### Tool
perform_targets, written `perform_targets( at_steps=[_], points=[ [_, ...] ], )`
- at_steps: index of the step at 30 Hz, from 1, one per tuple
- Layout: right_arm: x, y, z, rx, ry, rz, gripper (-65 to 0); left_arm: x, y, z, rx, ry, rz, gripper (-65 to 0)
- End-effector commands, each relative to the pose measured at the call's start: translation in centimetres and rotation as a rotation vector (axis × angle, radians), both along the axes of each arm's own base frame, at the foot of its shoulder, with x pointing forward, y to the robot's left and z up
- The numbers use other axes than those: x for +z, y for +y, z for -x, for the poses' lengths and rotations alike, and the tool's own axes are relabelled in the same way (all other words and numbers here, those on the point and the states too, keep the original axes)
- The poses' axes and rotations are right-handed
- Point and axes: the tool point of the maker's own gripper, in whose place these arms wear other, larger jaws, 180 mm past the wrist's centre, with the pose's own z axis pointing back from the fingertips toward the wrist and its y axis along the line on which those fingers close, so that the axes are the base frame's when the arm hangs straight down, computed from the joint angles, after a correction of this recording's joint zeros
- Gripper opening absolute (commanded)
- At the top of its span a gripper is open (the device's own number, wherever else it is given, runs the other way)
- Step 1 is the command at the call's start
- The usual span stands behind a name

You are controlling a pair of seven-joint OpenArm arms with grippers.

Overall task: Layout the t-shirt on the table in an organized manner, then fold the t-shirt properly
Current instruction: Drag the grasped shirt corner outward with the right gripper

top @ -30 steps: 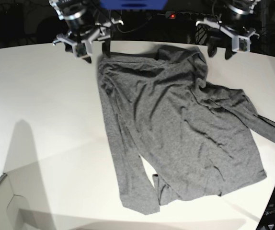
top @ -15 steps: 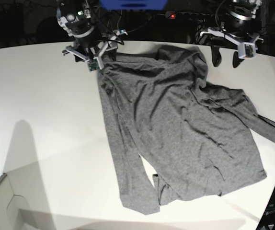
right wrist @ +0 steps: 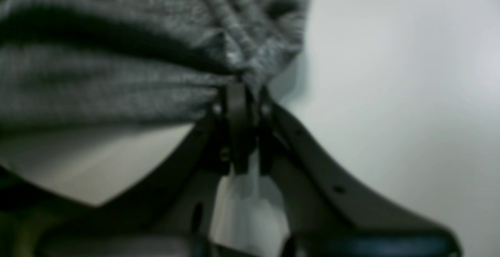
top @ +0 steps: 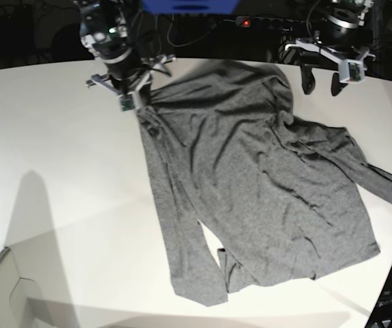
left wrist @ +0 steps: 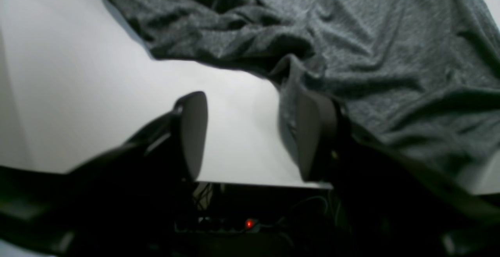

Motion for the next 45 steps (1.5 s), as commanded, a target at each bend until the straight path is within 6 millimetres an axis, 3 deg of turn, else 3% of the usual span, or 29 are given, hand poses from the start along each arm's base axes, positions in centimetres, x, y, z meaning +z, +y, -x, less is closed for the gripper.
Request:
perform_targets(
  at_steps=[1,5,9,16,22,28,34,38,45],
  points=[
    [-0.7,-1.6,0.8,-0.024,0.046,0.041,-65.0,0.6,0.1,0.2,-0.006,-0.017,-0.008,-30.1],
    [-0.4,-5.5,-0.1,-0.114,0.028,0.089,-65.0,0.8,0.5,0.2,0.003,-0.021,-0.014,-30.1],
    [0.7,-9.0,-2.3,-0.195,-0.020,0.128,-65.0,0.9,0.6,0.1,0.006,-0.025,-0.017,-30.1],
    [1.7,-13.0,-6.8,-0.291,-0.086,0.162,-65.0,1.1,0.5,0.1,0.004,-0.029,-0.015,-30.1],
    [3.8,-16.4,-11.1,-0.324,-0.158,0.210,-65.0,0.9,0.5,0.4,0.003,-0.020,-0.014,-30.1],
    [5.0,-21.1,-14.1,-0.403,-0.181,0.252,-65.0,1.0,0.8,0.5,0.009,-0.018,-0.023,-30.1],
    [4.9,-24.3,-16.0,-0.478,-0.169,0.255,-65.0,2.4,4.5,-0.3,0.076,-0.062,-0.101,-30.1],
    [5.0,-25.5,-16.9,-0.522,-0.168,0.238,-65.0,4.3,7.7,-2.2,0.139,-0.138,-0.164,-30.1],
    [5.6,-27.2,-16.9,-0.584,-0.181,0.225,-65.0,4.2,13.9,-4.2,0.287,-0.180,-0.230,-29.9]
  ],
)
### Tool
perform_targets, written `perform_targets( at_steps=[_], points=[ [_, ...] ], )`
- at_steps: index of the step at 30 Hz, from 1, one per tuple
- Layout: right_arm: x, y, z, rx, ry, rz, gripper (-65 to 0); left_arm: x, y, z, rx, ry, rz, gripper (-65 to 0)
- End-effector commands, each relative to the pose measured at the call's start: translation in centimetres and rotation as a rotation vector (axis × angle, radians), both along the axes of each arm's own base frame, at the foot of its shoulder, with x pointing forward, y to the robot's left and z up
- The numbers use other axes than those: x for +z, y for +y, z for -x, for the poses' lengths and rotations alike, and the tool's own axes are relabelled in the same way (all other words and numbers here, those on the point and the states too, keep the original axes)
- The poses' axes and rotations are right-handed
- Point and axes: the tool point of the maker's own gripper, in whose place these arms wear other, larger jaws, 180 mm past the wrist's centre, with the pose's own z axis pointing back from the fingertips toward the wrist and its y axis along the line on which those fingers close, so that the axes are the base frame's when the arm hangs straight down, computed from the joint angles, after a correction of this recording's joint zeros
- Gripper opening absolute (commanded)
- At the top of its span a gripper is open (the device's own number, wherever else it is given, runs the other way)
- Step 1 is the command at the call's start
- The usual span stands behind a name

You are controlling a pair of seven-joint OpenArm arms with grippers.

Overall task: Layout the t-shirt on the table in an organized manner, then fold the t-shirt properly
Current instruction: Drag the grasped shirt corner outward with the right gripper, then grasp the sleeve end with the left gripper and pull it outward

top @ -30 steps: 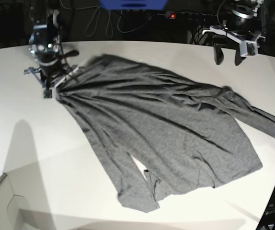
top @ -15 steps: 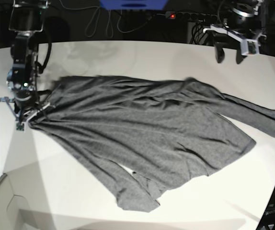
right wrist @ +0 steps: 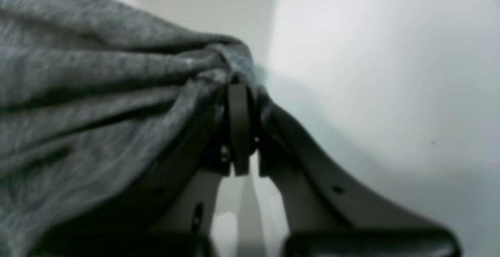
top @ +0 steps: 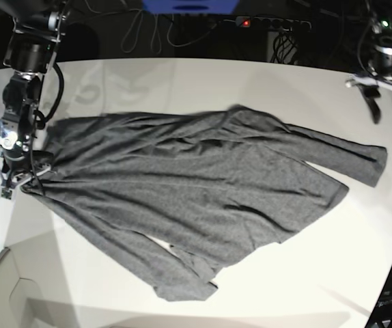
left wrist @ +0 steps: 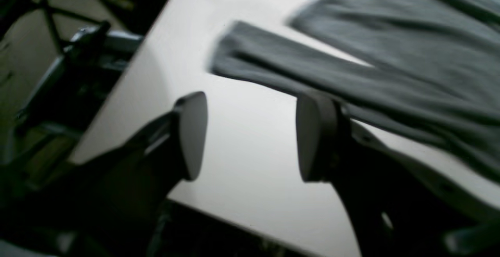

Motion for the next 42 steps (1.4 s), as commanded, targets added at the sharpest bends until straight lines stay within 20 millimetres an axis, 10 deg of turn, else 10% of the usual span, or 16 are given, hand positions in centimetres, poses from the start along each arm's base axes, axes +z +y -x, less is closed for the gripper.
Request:
perform_targets(
  at_steps=[1,7,18,28,42],
  points=[
    [1.9,-0.9,-1.1,-0.007,-0.054,0.032,-65.0,0.8,1.3,-0.4,0.023,-0.031,-0.027,-29.9],
    [1.7,-0.9,-0.9,-0.010,-0.049,0.029,-63.1,-0.9,4.9,-1.3,0.116,-0.027,-0.023,-29.8],
    [2.0,-1.7,3.6,-0.144,-0.106,-0.020,-29.2,-3.8,8.4,-5.5,0.232,-0.044,0.051,-29.8],
    [1.9,4.1,9.9,-0.142,-0.117,-0.064,-28.7,-6.8,6.9,-10.1,0.147,-0.015,0.152,-30.1],
    [2.2,6.1,11.9,-0.086,-0.092,-0.049,-28.7,-10.2,7.4,-10.2,0.199,0.048,0.220,-32.6]
  ],
)
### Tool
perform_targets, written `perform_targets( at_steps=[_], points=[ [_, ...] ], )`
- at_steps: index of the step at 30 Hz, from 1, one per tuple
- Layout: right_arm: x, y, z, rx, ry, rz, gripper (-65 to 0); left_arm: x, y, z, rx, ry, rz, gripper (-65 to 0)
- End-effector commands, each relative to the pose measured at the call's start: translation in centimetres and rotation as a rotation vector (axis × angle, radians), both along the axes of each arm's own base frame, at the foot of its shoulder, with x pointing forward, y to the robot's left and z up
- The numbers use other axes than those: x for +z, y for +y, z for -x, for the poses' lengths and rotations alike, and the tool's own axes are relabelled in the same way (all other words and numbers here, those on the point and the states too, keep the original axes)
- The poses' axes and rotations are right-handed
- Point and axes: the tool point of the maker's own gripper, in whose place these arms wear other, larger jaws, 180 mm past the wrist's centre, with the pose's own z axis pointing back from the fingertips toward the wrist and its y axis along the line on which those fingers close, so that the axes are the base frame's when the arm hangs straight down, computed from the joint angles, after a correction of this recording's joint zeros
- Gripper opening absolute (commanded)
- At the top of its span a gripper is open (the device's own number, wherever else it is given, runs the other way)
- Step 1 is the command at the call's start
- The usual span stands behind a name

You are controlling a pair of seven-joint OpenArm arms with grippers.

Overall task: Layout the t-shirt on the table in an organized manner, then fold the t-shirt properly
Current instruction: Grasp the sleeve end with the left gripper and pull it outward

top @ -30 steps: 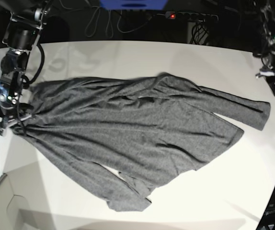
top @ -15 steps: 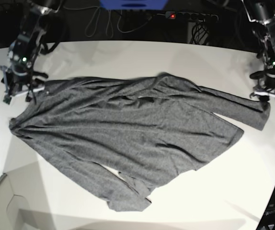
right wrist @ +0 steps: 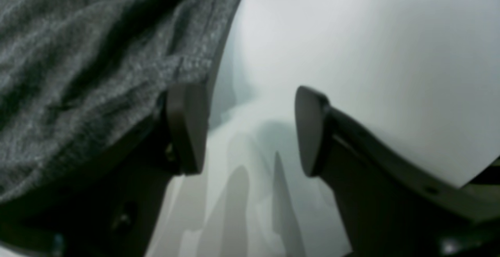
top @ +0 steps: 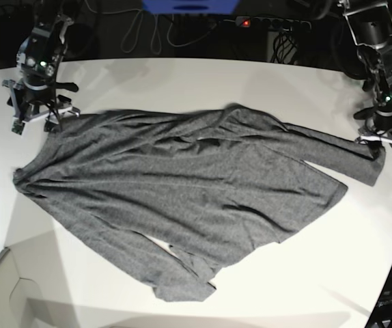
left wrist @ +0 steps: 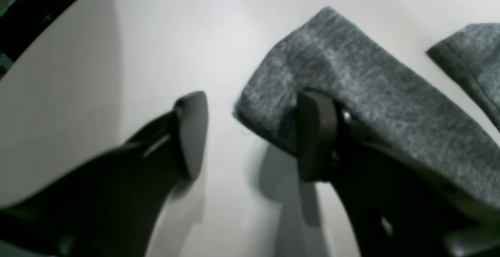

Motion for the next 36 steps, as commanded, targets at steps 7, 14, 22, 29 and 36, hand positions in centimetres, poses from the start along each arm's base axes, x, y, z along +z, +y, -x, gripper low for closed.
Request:
perform_targets(
  at_steps=[7,14,22,29,36],
  points=[
    [0.7,-0.5,0.4,-0.003,-0.017,0.028,-28.7,1.1,0.9,-0.5,0.007,-0.015,-0.009,-64.3],
    [0.7,-0.5,0.3,-0.003,-0.019,0.026,-28.7,5.0,-0.4,-0.2,-0.060,-0.094,-0.082,-64.8],
    [0.7,-0.5,0.2,-0.004,-0.022,0.025,-28.7,12.5,-5.2,2.3,-0.193,-0.230,-0.189,-64.8],
    [0.8,0.7,-0.8,0.028,-0.036,0.014,-28.7,19.0,-4.4,4.3,-0.098,-0.286,-0.081,-64.8],
    [0.7,1.5,-1.3,0.050,-0.039,0.006,-28.7,22.4,-1.9,5.9,-0.015,-0.284,0.079,-64.8]
  ],
)
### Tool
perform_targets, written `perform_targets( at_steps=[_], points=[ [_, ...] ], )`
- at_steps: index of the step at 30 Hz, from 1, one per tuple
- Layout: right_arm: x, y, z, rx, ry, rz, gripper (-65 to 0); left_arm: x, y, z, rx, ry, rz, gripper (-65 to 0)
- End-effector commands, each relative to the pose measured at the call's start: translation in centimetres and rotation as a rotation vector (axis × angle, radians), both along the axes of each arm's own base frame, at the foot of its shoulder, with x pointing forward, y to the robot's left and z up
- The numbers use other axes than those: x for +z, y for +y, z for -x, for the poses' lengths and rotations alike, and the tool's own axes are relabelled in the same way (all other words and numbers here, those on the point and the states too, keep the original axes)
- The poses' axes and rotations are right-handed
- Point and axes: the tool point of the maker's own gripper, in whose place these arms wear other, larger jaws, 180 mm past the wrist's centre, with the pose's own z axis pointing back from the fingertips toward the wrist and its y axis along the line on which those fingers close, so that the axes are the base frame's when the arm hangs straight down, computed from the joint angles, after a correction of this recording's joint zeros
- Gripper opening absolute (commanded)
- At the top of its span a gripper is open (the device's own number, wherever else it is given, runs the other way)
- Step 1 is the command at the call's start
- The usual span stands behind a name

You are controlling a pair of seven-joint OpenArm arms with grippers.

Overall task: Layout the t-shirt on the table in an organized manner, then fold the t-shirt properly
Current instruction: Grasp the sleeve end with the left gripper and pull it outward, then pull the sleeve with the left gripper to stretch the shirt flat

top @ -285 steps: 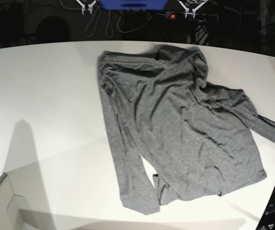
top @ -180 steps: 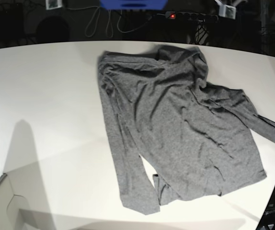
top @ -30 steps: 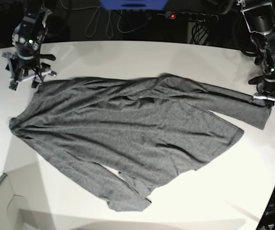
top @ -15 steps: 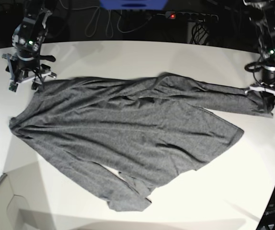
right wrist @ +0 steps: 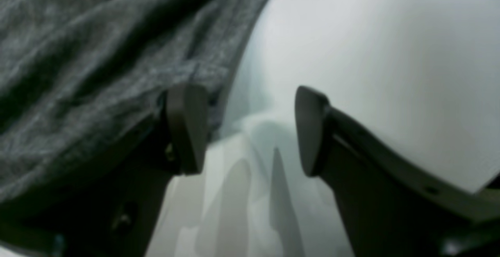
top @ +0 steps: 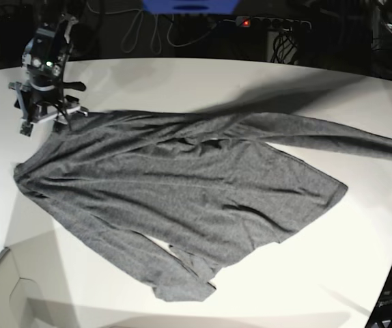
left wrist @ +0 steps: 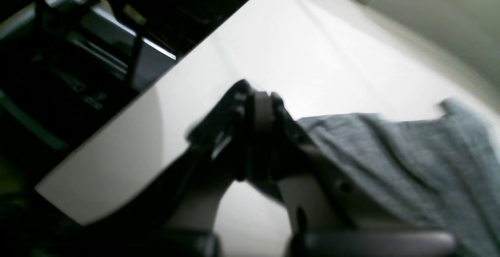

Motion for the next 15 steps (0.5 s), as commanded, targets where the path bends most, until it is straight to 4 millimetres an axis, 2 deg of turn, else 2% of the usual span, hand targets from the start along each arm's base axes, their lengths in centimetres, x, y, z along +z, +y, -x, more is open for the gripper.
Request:
perform_targets(
  at_steps=[1,5,8,15],
  points=[
    [1.1,-0.5,-0.6,-0.006,-0.040,0.022,-28.7,1.5,0.6,-0.1,0.008,-0.034,-0.020,-64.8],
    [1.0,0.2,-0.8,0.012,-0.041,0.015,-28.7,0.8,1.0,0.2,0.025,0.003,-0.010,-64.8],
    [0.9,0.9,-1.1,0.030,-0.041,0.008,-28.7,-1.4,1.4,0.3,0.049,0.029,0.051,-64.8],
    [0.7,2.2,-1.4,0.069,-0.037,-0.002,-28.7,-6.0,3.1,-0.8,0.108,0.059,0.210,-64.8]
  ],
)
